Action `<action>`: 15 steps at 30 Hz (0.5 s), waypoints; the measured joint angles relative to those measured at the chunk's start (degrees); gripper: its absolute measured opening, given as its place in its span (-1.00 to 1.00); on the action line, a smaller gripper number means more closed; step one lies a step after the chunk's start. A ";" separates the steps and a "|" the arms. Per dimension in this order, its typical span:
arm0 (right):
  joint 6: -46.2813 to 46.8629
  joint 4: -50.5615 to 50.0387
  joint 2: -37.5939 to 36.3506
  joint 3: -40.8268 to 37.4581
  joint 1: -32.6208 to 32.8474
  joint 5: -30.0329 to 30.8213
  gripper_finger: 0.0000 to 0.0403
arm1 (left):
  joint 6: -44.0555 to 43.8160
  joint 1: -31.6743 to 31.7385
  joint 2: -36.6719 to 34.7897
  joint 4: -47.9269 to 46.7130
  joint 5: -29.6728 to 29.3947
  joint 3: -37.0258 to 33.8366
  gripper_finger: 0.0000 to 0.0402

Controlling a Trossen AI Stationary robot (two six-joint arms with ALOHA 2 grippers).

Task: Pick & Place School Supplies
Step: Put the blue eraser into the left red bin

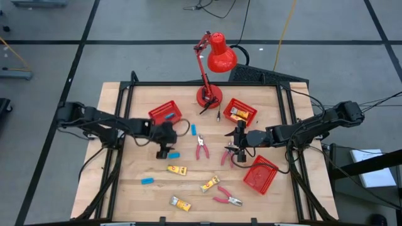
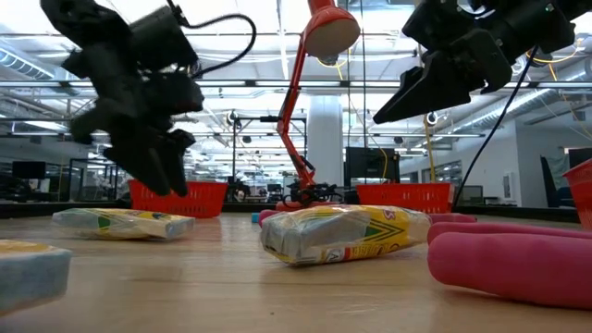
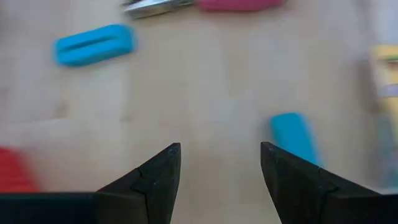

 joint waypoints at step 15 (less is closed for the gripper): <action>0.07 -0.34 0.00 0.00 0.04 -0.07 0.20 | -13.18 -12.04 1.49 0.77 -5.72 -0.01 0.12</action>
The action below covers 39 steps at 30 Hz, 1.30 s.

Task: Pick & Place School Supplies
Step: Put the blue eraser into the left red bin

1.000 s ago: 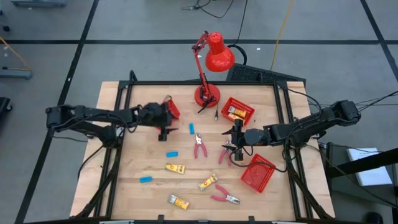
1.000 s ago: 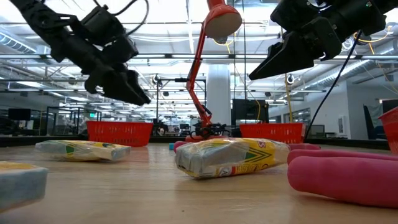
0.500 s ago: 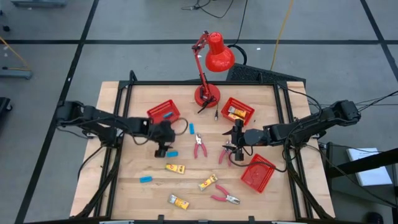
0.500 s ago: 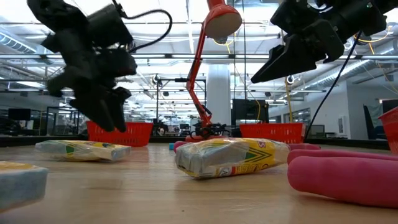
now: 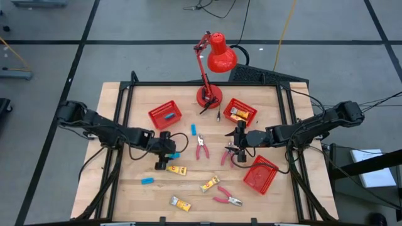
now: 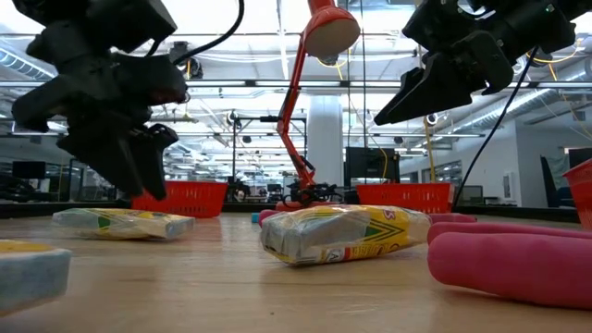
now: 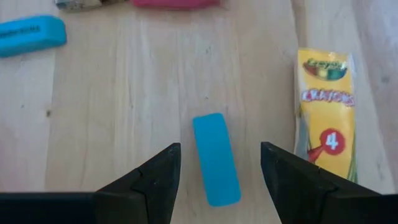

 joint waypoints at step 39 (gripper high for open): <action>0.39 0.07 -0.02 0.00 0.00 0.09 0.20 | 1.85 -1.99 7.95 3.79 -5.43 -0.03 -0.74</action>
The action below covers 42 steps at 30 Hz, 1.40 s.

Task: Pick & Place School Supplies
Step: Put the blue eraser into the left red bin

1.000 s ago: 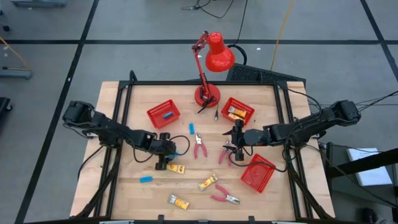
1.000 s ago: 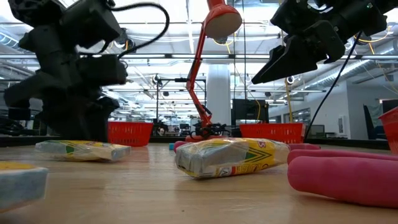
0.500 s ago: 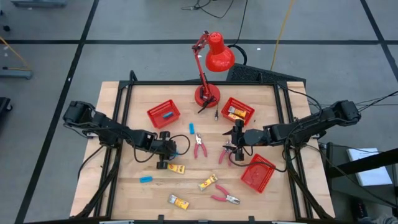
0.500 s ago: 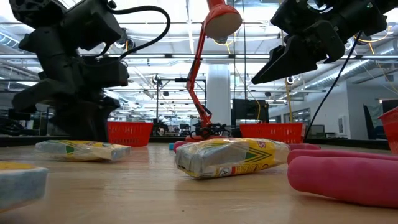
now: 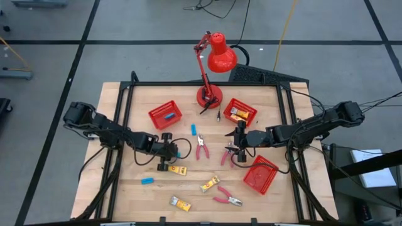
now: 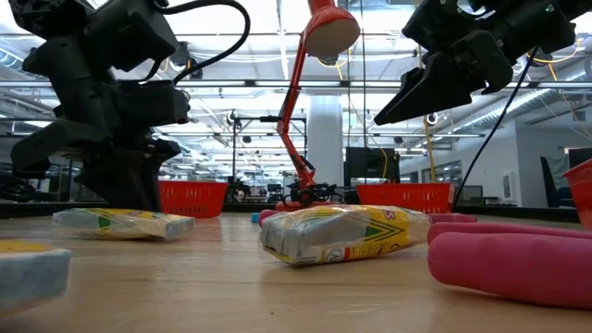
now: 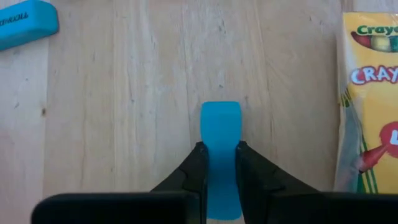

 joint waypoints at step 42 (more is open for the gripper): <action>-1.57 2.58 0.00 0.02 -0.02 -0.09 0.20 | 15.44 34.37 -32.73 8.59 -4.42 -14.84 -0.75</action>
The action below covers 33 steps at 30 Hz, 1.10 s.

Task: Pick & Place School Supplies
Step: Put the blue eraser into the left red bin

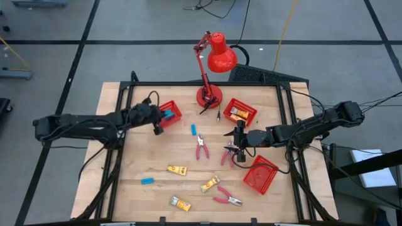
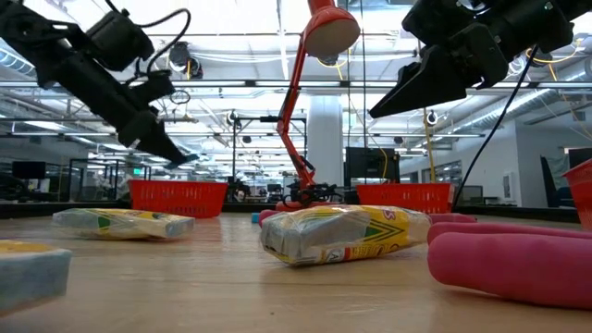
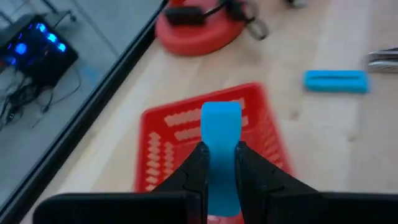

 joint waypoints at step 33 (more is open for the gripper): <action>-0.04 -0.04 0.00 -0.02 -0.04 -0.02 0.20 | 4.04 -4.13 5.98 9.91 21.65 0.43 0.00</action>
